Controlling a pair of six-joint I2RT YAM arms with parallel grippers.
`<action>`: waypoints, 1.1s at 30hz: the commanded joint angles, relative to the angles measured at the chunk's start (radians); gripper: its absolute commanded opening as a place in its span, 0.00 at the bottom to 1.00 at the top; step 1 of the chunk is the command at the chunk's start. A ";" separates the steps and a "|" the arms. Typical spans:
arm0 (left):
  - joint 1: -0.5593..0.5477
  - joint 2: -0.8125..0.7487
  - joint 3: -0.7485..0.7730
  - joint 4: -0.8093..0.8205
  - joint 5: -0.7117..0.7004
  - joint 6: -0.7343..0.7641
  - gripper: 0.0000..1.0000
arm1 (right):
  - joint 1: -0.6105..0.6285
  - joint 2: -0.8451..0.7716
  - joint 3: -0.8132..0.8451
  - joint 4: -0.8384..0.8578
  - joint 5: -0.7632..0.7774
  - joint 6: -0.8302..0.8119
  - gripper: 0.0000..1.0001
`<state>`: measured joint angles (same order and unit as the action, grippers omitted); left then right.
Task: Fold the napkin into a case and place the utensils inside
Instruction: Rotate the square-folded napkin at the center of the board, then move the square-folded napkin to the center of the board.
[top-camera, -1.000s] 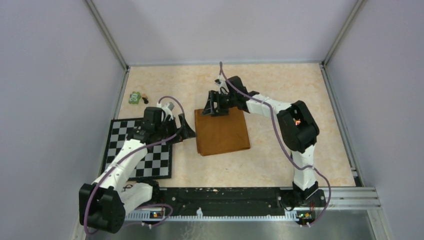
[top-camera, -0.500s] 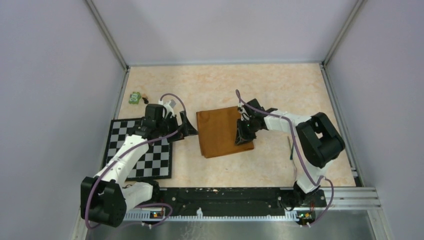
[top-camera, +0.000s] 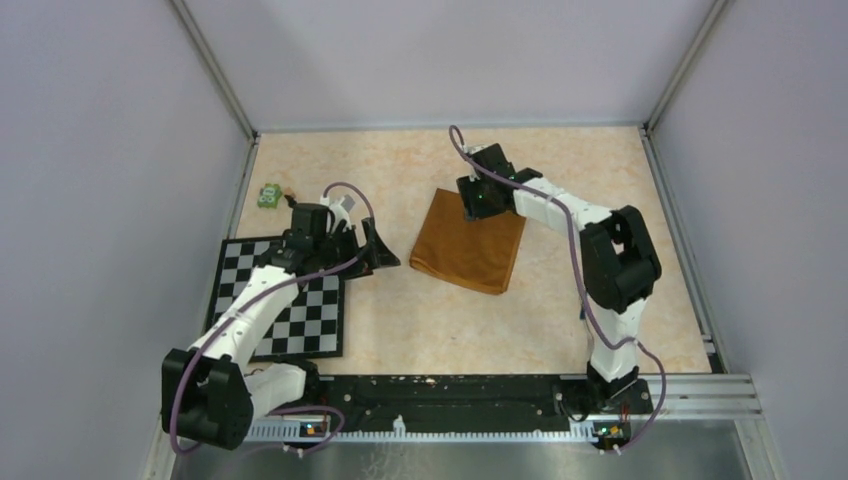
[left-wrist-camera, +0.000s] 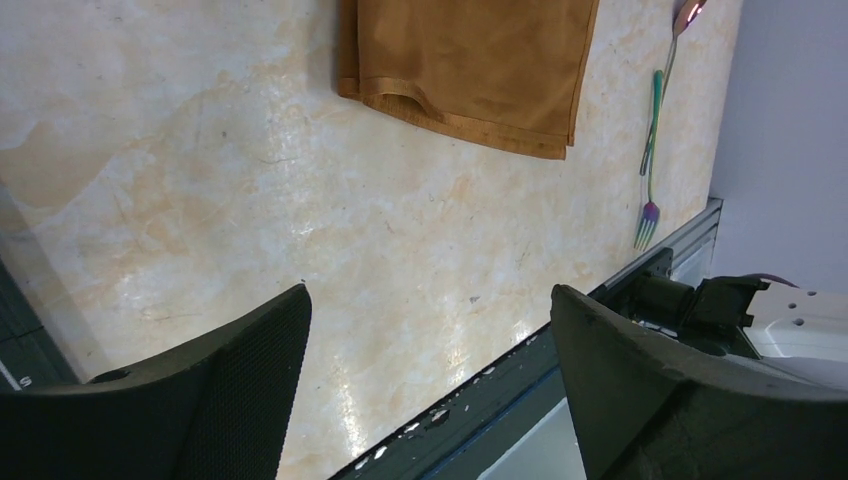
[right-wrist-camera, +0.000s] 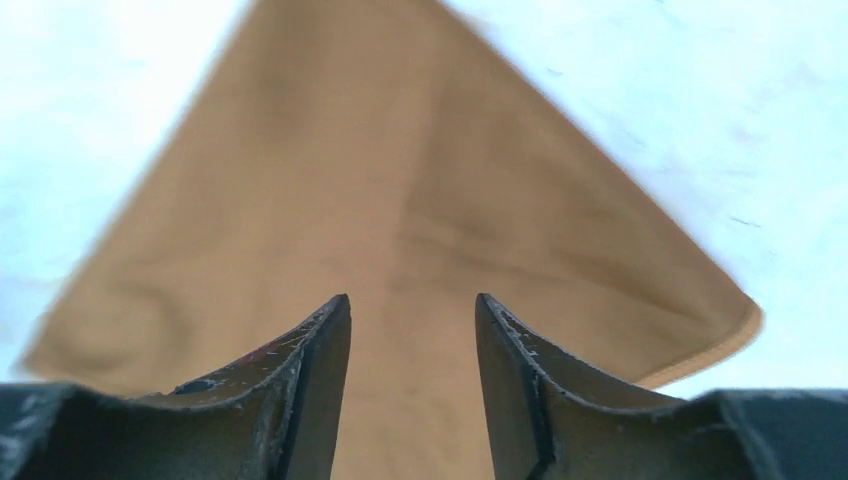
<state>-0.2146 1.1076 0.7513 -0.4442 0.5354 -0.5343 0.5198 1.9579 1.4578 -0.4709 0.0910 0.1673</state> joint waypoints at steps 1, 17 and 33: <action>-0.035 0.083 0.038 0.096 0.039 -0.025 0.91 | -0.007 -0.173 -0.038 0.019 -0.260 0.089 0.55; -0.074 0.611 0.298 0.264 -0.032 0.031 0.91 | -0.257 -0.372 -0.597 0.230 -0.427 0.220 0.60; -0.260 0.442 0.081 0.273 -0.214 -0.065 0.87 | -0.205 -0.241 -0.412 0.197 -0.488 0.168 0.58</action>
<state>-0.4683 1.7088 0.9260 -0.1070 0.4225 -0.5610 0.3008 1.7752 1.0157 -0.1925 -0.4496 0.3550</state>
